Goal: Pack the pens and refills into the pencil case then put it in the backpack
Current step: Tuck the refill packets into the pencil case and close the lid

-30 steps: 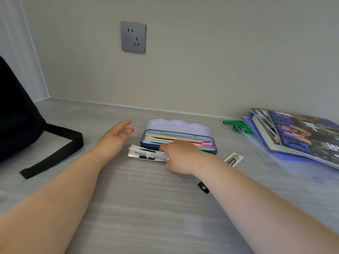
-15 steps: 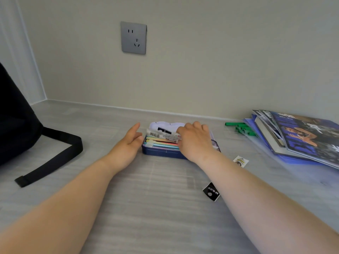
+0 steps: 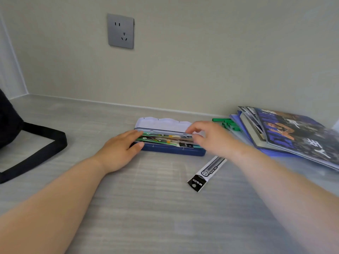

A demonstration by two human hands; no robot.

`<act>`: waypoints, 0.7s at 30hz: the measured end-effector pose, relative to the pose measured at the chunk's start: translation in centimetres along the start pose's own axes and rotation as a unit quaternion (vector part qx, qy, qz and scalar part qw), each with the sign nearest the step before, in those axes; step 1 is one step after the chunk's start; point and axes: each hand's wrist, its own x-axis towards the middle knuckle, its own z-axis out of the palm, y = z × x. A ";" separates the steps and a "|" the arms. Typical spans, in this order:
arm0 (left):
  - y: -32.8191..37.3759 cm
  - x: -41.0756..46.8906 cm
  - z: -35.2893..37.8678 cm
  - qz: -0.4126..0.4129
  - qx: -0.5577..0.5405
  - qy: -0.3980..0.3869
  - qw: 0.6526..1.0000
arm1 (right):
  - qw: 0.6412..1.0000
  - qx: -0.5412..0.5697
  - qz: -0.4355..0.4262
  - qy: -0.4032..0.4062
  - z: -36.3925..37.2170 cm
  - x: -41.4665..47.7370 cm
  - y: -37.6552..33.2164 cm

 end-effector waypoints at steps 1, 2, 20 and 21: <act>0.1 -0.1 -0.1 0.004 0.004 0.002 1.000 | 0.999 -0.042 -0.004 -0.025 -1.0 -1.2 0.7; 0.2 -0.2 -0.1 0.007 0.005 0.004 1.000 | 0.995 -0.085 -0.008 -0.059 -1.7 -2.5 1.3; 0.8 -0.5 -0.2 -0.024 -0.133 0.018 0.991 | 0.973 -0.198 -0.042 0.114 -0.8 -4.8 1.0; 0.7 -0.4 -0.1 -0.029 -0.158 0.024 0.987 | 0.971 -0.168 -0.040 0.167 -0.9 -4.2 0.4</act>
